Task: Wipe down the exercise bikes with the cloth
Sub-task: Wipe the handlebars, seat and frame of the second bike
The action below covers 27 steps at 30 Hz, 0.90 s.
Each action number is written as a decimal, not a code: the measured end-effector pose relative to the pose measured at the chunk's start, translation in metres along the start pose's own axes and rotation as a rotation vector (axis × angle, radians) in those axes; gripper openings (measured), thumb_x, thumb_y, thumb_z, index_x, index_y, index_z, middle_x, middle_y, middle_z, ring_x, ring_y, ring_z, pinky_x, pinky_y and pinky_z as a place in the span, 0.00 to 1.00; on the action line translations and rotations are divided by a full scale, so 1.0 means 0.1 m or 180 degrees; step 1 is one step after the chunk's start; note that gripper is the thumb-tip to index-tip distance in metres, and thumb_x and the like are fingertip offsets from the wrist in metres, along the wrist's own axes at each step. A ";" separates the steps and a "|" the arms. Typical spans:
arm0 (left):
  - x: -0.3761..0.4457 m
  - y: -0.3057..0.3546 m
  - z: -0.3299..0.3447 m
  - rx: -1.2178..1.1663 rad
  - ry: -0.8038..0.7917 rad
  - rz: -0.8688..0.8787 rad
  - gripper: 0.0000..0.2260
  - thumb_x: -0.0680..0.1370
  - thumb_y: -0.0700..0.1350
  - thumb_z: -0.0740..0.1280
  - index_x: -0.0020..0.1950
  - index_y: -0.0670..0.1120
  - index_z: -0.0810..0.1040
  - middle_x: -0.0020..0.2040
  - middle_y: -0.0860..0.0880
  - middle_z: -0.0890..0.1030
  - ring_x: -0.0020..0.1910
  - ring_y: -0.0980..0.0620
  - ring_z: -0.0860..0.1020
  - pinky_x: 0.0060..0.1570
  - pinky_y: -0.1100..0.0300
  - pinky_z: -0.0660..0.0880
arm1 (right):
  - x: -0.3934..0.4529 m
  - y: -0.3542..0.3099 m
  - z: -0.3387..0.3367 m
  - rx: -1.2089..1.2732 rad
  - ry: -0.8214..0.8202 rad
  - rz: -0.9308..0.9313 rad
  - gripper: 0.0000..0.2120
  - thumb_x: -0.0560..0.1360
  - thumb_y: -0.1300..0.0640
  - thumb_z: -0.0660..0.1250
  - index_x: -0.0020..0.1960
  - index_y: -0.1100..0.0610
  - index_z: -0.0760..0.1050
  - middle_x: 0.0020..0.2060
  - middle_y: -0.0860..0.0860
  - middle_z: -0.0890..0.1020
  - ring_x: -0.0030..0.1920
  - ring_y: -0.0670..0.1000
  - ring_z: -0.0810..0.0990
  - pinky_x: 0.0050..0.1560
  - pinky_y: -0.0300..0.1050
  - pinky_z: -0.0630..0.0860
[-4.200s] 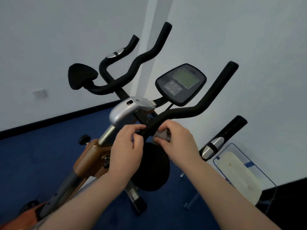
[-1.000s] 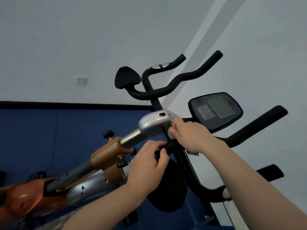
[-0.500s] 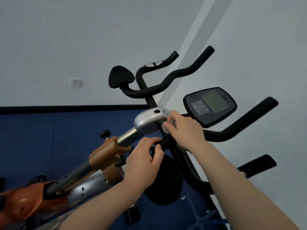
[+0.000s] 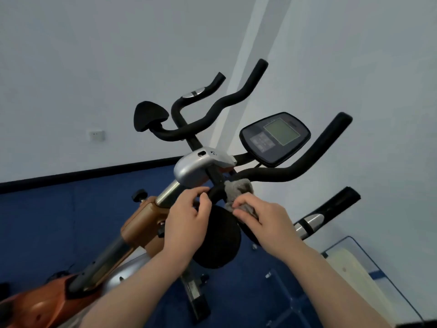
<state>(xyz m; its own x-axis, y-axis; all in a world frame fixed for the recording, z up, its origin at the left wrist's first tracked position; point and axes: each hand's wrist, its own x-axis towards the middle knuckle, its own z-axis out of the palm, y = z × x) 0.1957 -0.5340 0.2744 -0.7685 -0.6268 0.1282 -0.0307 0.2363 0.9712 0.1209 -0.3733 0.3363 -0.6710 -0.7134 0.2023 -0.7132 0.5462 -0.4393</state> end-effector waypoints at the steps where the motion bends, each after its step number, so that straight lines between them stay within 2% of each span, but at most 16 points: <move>1: 0.00 0.00 0.00 -0.0020 0.0016 -0.0031 0.15 0.76 0.57 0.56 0.57 0.58 0.78 0.41 0.58 0.81 0.37 0.63 0.78 0.35 0.75 0.70 | -0.04 0.01 -0.02 0.0099 -0.0064 0.0049 0.05 0.80 0.45 0.61 0.50 0.43 0.74 0.34 0.46 0.79 0.34 0.44 0.76 0.37 0.39 0.71; 3: 0.00 0.00 0.01 -0.0039 0.0028 -0.0090 0.16 0.76 0.59 0.56 0.57 0.60 0.78 0.40 0.59 0.81 0.35 0.61 0.79 0.32 0.72 0.71 | -0.11 0.02 -0.08 0.0274 -0.0125 0.0169 0.07 0.80 0.43 0.58 0.49 0.42 0.73 0.36 0.45 0.81 0.35 0.45 0.78 0.39 0.44 0.75; 4: -0.01 -0.01 0.01 -0.0032 0.0035 -0.0093 0.16 0.75 0.61 0.55 0.56 0.61 0.78 0.40 0.60 0.81 0.33 0.59 0.78 0.30 0.70 0.71 | -0.13 0.03 -0.10 0.0288 -0.0100 0.0242 0.04 0.80 0.43 0.60 0.50 0.41 0.72 0.39 0.43 0.82 0.37 0.43 0.79 0.40 0.43 0.75; 5: 0.00 -0.01 0.01 -0.0018 0.0049 -0.0086 0.17 0.74 0.62 0.54 0.56 0.61 0.78 0.40 0.60 0.81 0.31 0.59 0.78 0.28 0.69 0.71 | -0.15 0.03 -0.11 0.0267 -0.0027 0.0316 0.04 0.79 0.43 0.62 0.51 0.40 0.69 0.44 0.39 0.81 0.41 0.40 0.79 0.42 0.40 0.75; 7: 0.01 -0.02 0.02 -0.0005 0.0104 -0.0094 0.19 0.73 0.63 0.53 0.55 0.62 0.78 0.36 0.57 0.80 0.27 0.60 0.75 0.24 0.67 0.68 | -0.15 0.03 -0.07 0.0140 0.0170 0.0533 0.14 0.75 0.42 0.67 0.55 0.39 0.64 0.52 0.35 0.75 0.48 0.36 0.76 0.43 0.33 0.71; 8: 0.01 -0.02 0.02 0.0000 0.0130 -0.0101 0.19 0.73 0.63 0.53 0.55 0.62 0.78 0.34 0.55 0.80 0.26 0.60 0.75 0.24 0.67 0.67 | -0.13 0.04 -0.03 0.0047 0.0192 0.0682 0.17 0.74 0.42 0.68 0.57 0.41 0.63 0.54 0.37 0.71 0.48 0.38 0.75 0.43 0.34 0.71; 10: 0.01 -0.03 0.03 0.0033 0.0147 -0.0106 0.19 0.73 0.63 0.53 0.55 0.62 0.78 0.36 0.55 0.80 0.29 0.61 0.76 0.28 0.66 0.68 | -0.01 0.03 0.05 -0.0139 -0.0163 0.1009 0.19 0.77 0.41 0.64 0.61 0.48 0.64 0.57 0.44 0.69 0.48 0.44 0.74 0.45 0.42 0.72; 13: 0.01 -0.02 0.02 0.0097 0.0126 -0.0082 0.20 0.74 0.63 0.52 0.56 0.61 0.79 0.39 0.57 0.81 0.36 0.62 0.78 0.33 0.63 0.70 | 0.25 -0.01 0.15 -0.0102 -0.0653 0.1437 0.18 0.81 0.41 0.54 0.61 0.54 0.64 0.53 0.52 0.78 0.46 0.52 0.77 0.46 0.51 0.74; 15: 0.01 0.01 0.01 0.0121 0.0115 -0.0049 0.19 0.74 0.62 0.52 0.55 0.61 0.79 0.41 0.61 0.80 0.36 0.62 0.78 0.32 0.65 0.70 | 0.41 -0.04 0.16 -0.0045 -0.0704 0.1551 0.20 0.83 0.44 0.53 0.65 0.58 0.64 0.57 0.56 0.79 0.53 0.57 0.78 0.52 0.52 0.74; 17: 0.01 0.02 0.01 0.0135 0.0107 -0.0013 0.19 0.74 0.62 0.52 0.55 0.60 0.79 0.43 0.65 0.79 0.39 0.64 0.78 0.32 0.66 0.69 | 0.43 -0.08 0.15 -0.0039 -0.0682 0.1541 0.21 0.83 0.44 0.53 0.67 0.58 0.63 0.59 0.56 0.78 0.56 0.58 0.78 0.54 0.52 0.74; 19: 0.00 0.02 0.01 0.0136 0.0104 -0.0020 0.16 0.76 0.59 0.54 0.55 0.60 0.78 0.44 0.66 0.79 0.40 0.66 0.78 0.33 0.69 0.69 | 0.27 -0.10 0.12 -0.0152 -0.0571 0.1451 0.21 0.81 0.41 0.55 0.65 0.56 0.63 0.57 0.53 0.77 0.51 0.56 0.78 0.48 0.50 0.73; 22: 0.00 0.01 0.00 0.0120 0.0115 -0.0080 0.12 0.80 0.54 0.57 0.55 0.60 0.79 0.41 0.59 0.80 0.40 0.66 0.78 0.32 0.70 0.67 | -0.10 -0.12 0.07 -0.0692 -0.0328 0.1363 0.26 0.77 0.34 0.57 0.62 0.54 0.62 0.56 0.52 0.73 0.44 0.53 0.76 0.39 0.47 0.68; 25: 0.00 0.01 -0.01 0.0105 0.0092 -0.0106 0.11 0.80 0.53 0.57 0.55 0.60 0.79 0.40 0.59 0.80 0.39 0.65 0.78 0.32 0.69 0.68 | -0.20 -0.16 0.07 -0.1429 -0.0367 0.1206 0.23 0.78 0.34 0.53 0.53 0.54 0.65 0.49 0.52 0.77 0.46 0.54 0.79 0.39 0.46 0.65; 27: 0.00 0.02 0.00 0.0081 0.0052 -0.0095 0.11 0.81 0.51 0.58 0.54 0.61 0.78 0.41 0.61 0.80 0.42 0.66 0.77 0.34 0.71 0.69 | -0.09 -0.17 0.08 -0.1795 -0.0577 0.1150 0.23 0.79 0.34 0.50 0.51 0.55 0.66 0.44 0.51 0.78 0.44 0.54 0.79 0.38 0.47 0.65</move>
<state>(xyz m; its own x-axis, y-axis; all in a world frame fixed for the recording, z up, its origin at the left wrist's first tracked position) 0.1958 -0.5334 0.2768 -0.7565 -0.6459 0.1026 -0.0699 0.2358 0.9693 0.1406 -0.3801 0.3353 -0.8768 -0.4791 -0.0420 -0.4809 0.8731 0.0804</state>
